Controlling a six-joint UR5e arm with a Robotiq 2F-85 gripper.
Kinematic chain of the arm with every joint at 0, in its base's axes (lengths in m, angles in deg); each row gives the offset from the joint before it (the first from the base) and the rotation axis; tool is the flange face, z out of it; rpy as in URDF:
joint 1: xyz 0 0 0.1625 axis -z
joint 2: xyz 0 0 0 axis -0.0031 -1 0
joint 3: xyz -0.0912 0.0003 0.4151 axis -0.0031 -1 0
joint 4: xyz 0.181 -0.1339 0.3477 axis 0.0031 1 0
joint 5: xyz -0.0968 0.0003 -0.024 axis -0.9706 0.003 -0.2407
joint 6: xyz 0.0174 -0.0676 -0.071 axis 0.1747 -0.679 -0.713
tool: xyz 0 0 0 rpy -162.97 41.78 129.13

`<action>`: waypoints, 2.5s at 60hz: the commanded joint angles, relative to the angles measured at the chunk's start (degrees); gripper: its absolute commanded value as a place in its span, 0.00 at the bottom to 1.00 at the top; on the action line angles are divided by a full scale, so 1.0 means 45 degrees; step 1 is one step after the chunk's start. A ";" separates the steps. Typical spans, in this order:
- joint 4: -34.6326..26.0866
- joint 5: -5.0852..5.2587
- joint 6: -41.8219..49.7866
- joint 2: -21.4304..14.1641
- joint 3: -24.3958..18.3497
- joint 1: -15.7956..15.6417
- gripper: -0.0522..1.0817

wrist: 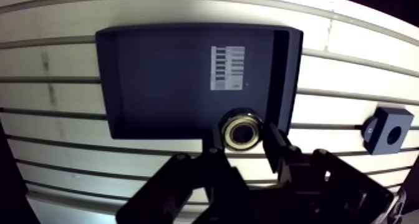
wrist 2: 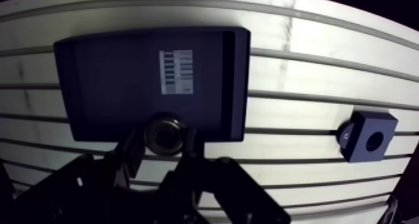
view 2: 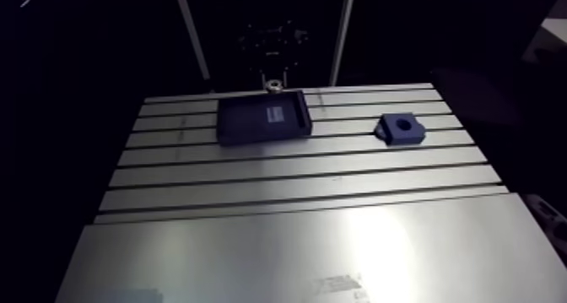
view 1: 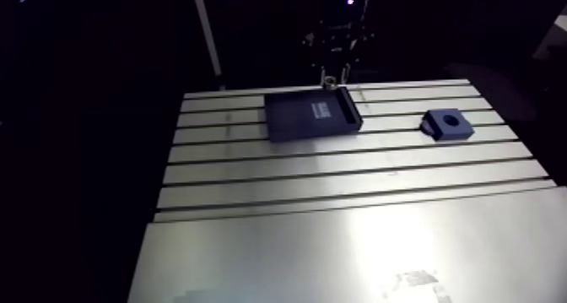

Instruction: Pick up the bearing and press it into the housing until flush.

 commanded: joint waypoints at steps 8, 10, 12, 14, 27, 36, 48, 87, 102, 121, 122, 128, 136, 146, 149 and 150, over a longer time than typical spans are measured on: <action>-0.0897 -0.0054 -0.2631 -0.1986 0.0774 0.2302 0.63; -0.0896 -0.0049 -0.2827 -0.2065 0.0830 0.2576 0.63; -0.0896 -0.0065 -0.2989 -0.2126 0.0905 0.2833 0.63; -0.0896 -0.0050 -0.3113 -0.2202 0.0950 0.3071 0.63; -0.0580 -0.0009 -0.4095 -0.2257 0.1228 0.4764 0.63; -0.0018 -0.0009 -0.4457 -0.2235 0.1417 0.5323 0.63; 0.0597 0.0008 -0.4599 -0.2082 0.1656 0.5720 0.63; 0.1955 -0.0086 -0.4584 -0.0741 0.1704 0.6258 0.63; 0.1940 -0.0123 -0.4444 -0.0148 0.1411 0.6219 0.63; 0.1937 -0.0107 -0.4369 -0.0017 0.1390 0.6180 0.63; 0.1953 -0.0107 -0.4350 0.0057 0.1388 0.6180 0.64; 0.2042 -0.0087 -0.4258 0.0294 0.1371 0.6160 0.64; 0.2284 -0.0123 -0.4190 0.0476 0.1368 0.6124 0.64; 0.2308 -0.0106 -0.4171 0.0569 0.1368 0.6027 0.64; 0.2308 -0.0106 -0.4171 0.0614 0.1368 0.6007 0.64; 0.2308 -0.0106 -0.4171 0.0617 0.1368 0.5988 0.64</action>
